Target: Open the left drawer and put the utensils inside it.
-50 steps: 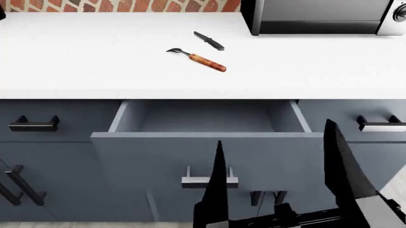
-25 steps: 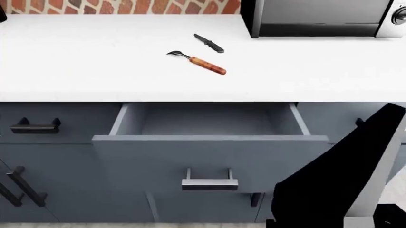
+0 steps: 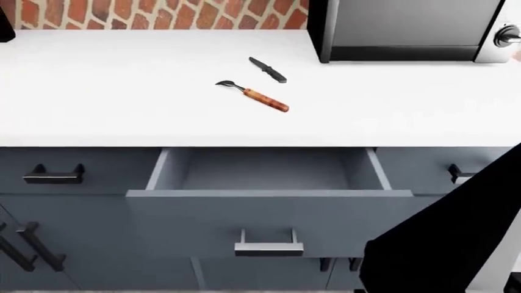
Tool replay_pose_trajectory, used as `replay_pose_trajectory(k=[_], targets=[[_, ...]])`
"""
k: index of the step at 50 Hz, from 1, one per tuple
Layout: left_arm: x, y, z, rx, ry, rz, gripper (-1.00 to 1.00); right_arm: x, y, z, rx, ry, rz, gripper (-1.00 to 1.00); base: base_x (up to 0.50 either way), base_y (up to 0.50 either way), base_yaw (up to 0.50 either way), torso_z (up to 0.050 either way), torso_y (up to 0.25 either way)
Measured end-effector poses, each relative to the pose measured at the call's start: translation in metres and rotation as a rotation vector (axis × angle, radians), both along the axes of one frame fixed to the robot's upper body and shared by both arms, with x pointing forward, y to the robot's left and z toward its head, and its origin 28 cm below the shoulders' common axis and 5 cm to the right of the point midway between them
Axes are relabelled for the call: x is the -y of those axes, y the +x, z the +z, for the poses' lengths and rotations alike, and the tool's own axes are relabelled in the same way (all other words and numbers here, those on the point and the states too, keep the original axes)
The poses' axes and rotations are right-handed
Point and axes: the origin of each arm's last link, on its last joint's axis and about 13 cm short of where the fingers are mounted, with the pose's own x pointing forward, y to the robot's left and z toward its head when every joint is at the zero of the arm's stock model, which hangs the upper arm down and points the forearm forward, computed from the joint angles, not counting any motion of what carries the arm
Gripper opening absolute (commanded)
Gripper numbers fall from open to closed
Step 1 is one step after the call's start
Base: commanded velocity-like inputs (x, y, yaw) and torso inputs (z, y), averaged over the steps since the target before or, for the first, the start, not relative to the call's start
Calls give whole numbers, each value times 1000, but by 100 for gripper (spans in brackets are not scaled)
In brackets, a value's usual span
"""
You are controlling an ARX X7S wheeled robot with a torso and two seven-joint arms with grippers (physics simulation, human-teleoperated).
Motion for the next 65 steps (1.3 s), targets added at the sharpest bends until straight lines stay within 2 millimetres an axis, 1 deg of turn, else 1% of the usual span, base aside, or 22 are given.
replay_pose_trajectory(k=[29,51,57,61,65], targets=[[0,-1,2,15,17,-7,100,2,0,0,-9,10,-33,100,0,0,0,50,0],[0,-2,3,17,30,-7,100,3,1,2,-30,51,-32,100,0,0,0,50,0],[1,-2,4,22,35,-7,100,8,0,10,-125,79,31,100,0,0,0,3,0],[1,-2,5,26,38,-8,100,14,1,23,-222,75,107,100,0,0,0,0,0],[2,-1,5,28,40,-11,100,20,5,38,-341,35,178,100,0,0,0,0,0]])
